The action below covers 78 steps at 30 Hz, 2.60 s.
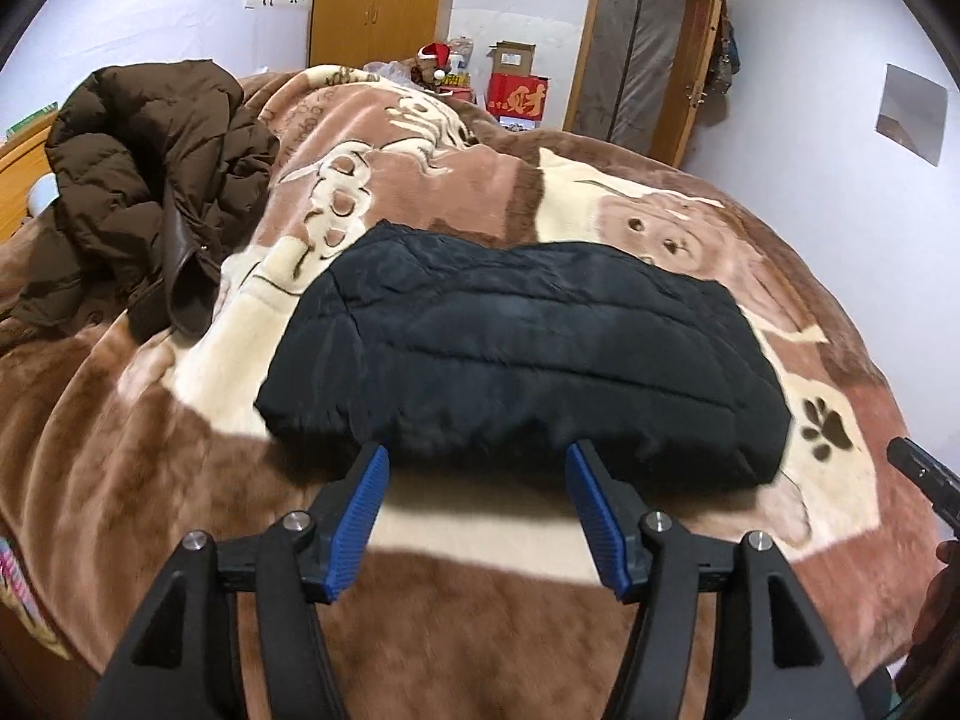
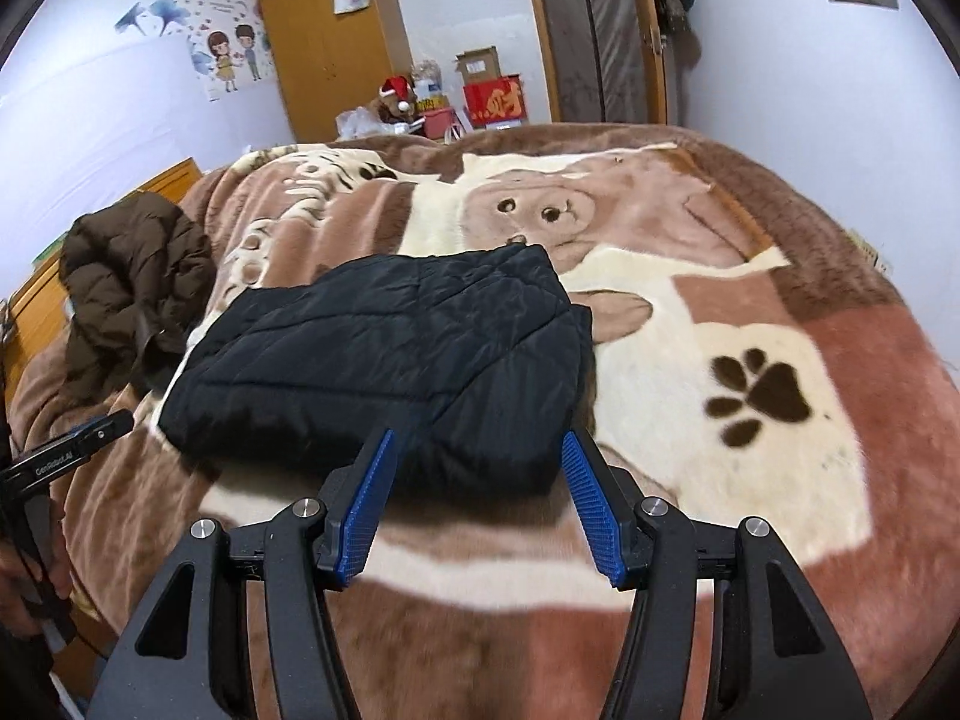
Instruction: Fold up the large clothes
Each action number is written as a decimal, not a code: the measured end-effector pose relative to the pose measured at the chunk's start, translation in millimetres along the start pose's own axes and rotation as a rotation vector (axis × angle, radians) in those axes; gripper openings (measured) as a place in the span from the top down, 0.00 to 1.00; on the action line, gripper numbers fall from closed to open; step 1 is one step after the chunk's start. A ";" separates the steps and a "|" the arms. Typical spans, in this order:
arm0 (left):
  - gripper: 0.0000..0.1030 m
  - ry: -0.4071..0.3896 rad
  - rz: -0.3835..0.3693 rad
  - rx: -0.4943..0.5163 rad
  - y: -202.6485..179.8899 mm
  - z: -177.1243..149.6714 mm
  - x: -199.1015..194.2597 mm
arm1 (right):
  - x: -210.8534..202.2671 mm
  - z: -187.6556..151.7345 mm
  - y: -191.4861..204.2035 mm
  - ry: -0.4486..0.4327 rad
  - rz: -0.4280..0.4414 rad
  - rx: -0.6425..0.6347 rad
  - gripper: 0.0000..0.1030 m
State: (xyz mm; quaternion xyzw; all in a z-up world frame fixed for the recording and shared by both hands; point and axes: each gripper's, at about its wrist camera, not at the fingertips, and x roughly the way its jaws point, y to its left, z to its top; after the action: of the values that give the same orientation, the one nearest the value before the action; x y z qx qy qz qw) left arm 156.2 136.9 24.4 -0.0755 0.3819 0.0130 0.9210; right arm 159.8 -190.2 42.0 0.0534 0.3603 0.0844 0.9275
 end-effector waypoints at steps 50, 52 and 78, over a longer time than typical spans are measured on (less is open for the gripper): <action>0.34 0.064 0.041 0.001 -30.7 -82.9 -58.2 | -46.6 -79.5 48.6 0.096 0.000 -0.124 0.43; 0.34 0.064 0.039 0.001 -30.1 -82.8 -58.4 | -46.8 -79.4 48.5 0.096 0.000 -0.126 0.43; 0.34 0.058 0.074 0.007 -35.3 -85.4 -64.7 | -48.9 -79.8 50.2 0.098 0.000 -0.122 0.43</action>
State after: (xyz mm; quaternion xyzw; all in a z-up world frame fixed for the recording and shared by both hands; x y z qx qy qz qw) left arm 53.4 91.4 15.1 -0.0583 0.4110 0.0437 0.9087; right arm 64.3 -147.5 23.6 -0.0076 0.3996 0.1086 0.9102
